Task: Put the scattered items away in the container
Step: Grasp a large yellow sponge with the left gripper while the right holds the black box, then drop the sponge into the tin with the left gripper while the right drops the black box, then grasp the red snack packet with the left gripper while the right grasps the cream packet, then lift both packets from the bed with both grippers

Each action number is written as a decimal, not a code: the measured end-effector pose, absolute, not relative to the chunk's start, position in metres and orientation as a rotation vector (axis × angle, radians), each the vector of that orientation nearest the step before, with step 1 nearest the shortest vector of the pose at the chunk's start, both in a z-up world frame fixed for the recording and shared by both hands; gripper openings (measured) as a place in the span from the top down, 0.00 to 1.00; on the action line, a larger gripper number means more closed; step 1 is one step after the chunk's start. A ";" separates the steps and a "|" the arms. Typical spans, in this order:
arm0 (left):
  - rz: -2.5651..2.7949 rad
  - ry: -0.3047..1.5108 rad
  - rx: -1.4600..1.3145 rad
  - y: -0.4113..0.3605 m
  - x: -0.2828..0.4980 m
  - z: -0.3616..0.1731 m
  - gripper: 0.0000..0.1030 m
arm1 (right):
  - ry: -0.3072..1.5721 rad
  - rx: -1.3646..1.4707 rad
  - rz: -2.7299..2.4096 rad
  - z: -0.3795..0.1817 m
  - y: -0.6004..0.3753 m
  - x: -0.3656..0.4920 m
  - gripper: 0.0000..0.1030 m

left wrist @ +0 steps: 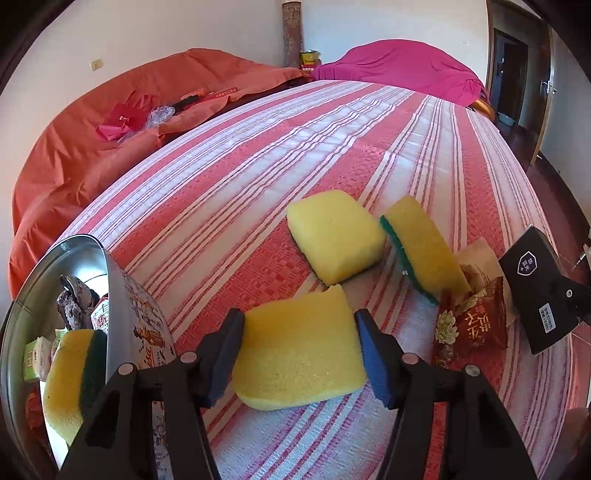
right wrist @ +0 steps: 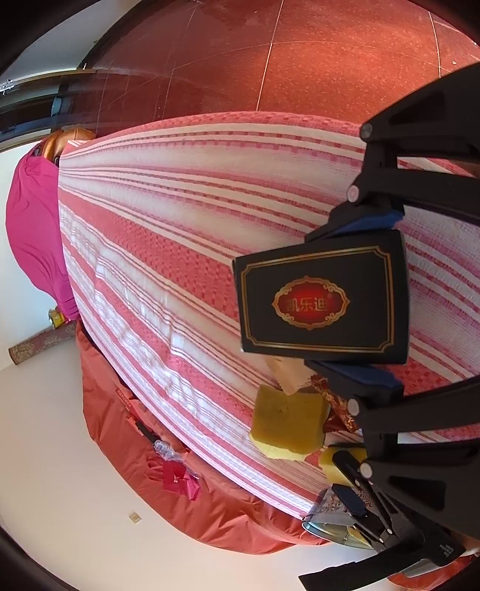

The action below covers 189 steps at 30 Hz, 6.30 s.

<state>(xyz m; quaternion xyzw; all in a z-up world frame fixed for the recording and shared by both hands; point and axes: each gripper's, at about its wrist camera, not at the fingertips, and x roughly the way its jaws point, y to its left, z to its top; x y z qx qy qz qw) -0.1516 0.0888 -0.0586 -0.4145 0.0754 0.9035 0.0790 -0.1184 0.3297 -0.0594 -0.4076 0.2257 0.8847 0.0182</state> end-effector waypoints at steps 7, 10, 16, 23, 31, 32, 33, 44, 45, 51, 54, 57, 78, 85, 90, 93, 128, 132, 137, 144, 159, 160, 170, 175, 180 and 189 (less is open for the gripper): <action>2.695 0.214 -1.182 0.098 -0.128 -0.059 0.39 | 0.776 -1.254 2.730 -0.059 0.329 -0.106 0.44; 2.690 0.197 -1.156 0.097 -0.116 -0.059 0.39 | 0.791 -1.253 2.732 -0.059 0.324 -0.098 0.44; 2.692 0.163 -1.125 0.089 -0.096 -0.057 0.40 | 0.807 -1.247 2.752 -0.059 0.308 -0.081 0.44; 2.696 0.106 -1.072 0.076 -0.068 -0.054 0.40 | 0.799 -1.242 2.791 -0.051 0.289 -0.065 0.44; 2.721 0.120 -0.897 0.055 -0.028 -0.021 0.40 | 0.772 -1.240 2.916 -0.021 0.256 -0.058 0.44; 2.734 0.109 -0.874 0.048 -0.024 -0.014 0.40 | 0.771 -1.243 2.938 -0.016 0.249 -0.059 0.44; 2.748 0.091 -0.850 0.041 -0.021 -0.007 0.40 | 0.767 -1.246 2.960 -0.012 0.242 -0.060 0.44; 3.022 -0.086 -0.785 -0.076 -0.026 0.033 0.40 | 0.586 -1.407 3.212 0.024 0.119 -0.081 0.44; 3.044 -0.102 -0.804 -0.086 -0.031 0.032 0.39 | 0.569 -1.422 3.230 0.025 0.107 -0.084 0.44; 3.113 -0.168 -1.005 -0.136 -0.073 0.007 0.33 | 0.387 -1.519 3.326 0.023 0.039 -0.109 0.43; 3.077 -0.171 -1.175 -0.145 -0.094 -0.013 0.22 | 0.368 -1.592 3.344 0.015 0.014 -0.122 0.38; 3.082 -0.170 -1.201 -0.144 -0.093 -0.021 0.21 | 0.316 -1.610 3.339 0.008 0.005 -0.126 0.35; 2.786 0.027 -0.593 0.067 -0.022 0.012 0.04 | 0.621 -1.025 2.838 -0.042 0.262 -0.059 0.33; 2.755 0.088 -1.005 0.091 -0.090 -0.050 0.04 | 0.648 -1.121 2.840 -0.044 0.298 -0.085 0.36; 2.739 -0.059 -1.128 0.066 -0.092 -0.067 0.04 | 0.571 -1.184 2.780 -0.051 0.298 -0.106 0.44; 2.724 -0.075 -1.122 0.063 -0.088 -0.066 0.04 | 0.499 -1.270 2.681 -0.061 0.295 -0.124 0.44; 2.383 -0.089 -1.152 0.110 -0.159 -0.073 0.37 | 0.574 -1.208 2.773 -0.076 0.284 -0.134 0.68; 2.369 -0.035 -1.115 0.121 -0.150 -0.068 0.57 | 0.553 -1.209 2.765 -0.076 0.283 -0.135 0.68; 2.434 -0.017 -1.060 0.115 -0.137 -0.060 0.61 | 0.558 -1.206 2.763 -0.077 0.282 -0.134 0.69; 2.665 0.045 -0.791 0.104 -0.095 -0.032 0.62 | 0.531 -1.146 2.782 -0.069 0.280 -0.128 0.89; 2.782 -0.003 -0.738 0.082 -0.078 -0.031 0.62 | 0.389 -1.256 2.836 -0.069 0.275 -0.143 0.52; 2.779 0.002 -0.745 0.082 -0.078 -0.032 0.62 | 0.344 -1.265 2.841 -0.068 0.275 -0.148 0.51; 2.765 0.021 -0.755 0.086 -0.079 -0.032 0.62 | 0.262 -1.308 2.910 -0.069 0.273 -0.159 0.88; 2.772 -0.002 -0.745 0.084 -0.077 -0.031 0.62 | 0.286 -1.242 2.929 -0.063 0.266 -0.146 0.90; 2.772 0.012 -0.731 0.087 -0.074 -0.030 0.62 | 0.209 -1.192 2.934 -0.055 0.264 -0.148 0.44; 2.763 0.012 -0.753 0.087 -0.077 -0.030 0.62 | 0.152 -1.501 3.077 -0.055 0.269 -0.205 0.37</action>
